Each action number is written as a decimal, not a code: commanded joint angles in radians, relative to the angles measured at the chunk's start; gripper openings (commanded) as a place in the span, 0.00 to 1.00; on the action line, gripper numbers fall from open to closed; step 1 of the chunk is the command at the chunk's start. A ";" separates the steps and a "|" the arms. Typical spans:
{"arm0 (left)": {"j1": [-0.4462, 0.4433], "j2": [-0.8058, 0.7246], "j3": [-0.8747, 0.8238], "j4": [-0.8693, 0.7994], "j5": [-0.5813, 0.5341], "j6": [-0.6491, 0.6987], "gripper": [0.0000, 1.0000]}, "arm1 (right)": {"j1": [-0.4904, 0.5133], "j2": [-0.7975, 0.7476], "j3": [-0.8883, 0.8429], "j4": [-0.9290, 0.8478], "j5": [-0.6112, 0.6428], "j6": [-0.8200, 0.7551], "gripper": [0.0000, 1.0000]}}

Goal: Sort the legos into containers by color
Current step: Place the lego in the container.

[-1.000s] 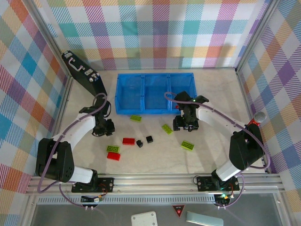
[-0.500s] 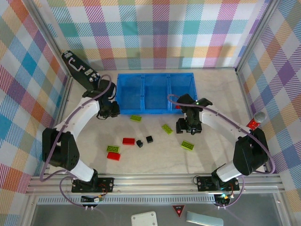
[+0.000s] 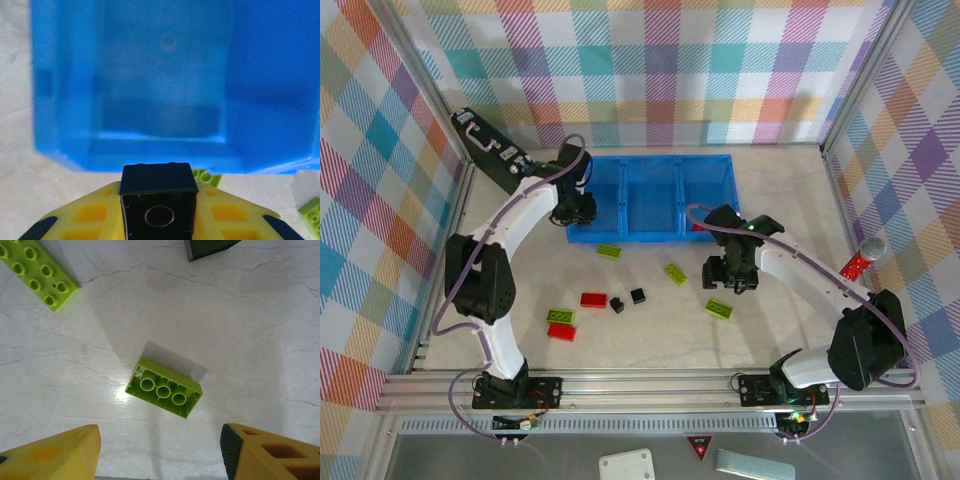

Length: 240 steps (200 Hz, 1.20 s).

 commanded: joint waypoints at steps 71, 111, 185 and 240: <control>-0.006 0.251 0.218 -0.091 0.006 0.090 0.28 | 0.002 -0.086 -0.026 -0.088 0.027 0.042 0.66; -0.006 0.334 0.258 -0.098 0.014 0.102 0.28 | 0.002 -0.108 -0.033 -0.107 0.034 0.050 0.66; -0.006 0.414 0.274 -0.097 0.025 0.106 0.31 | 0.003 -0.135 -0.033 -0.127 0.040 0.068 0.67; -0.006 0.405 0.281 -0.091 0.030 0.106 0.38 | 0.002 -0.154 -0.033 -0.136 0.050 0.074 0.66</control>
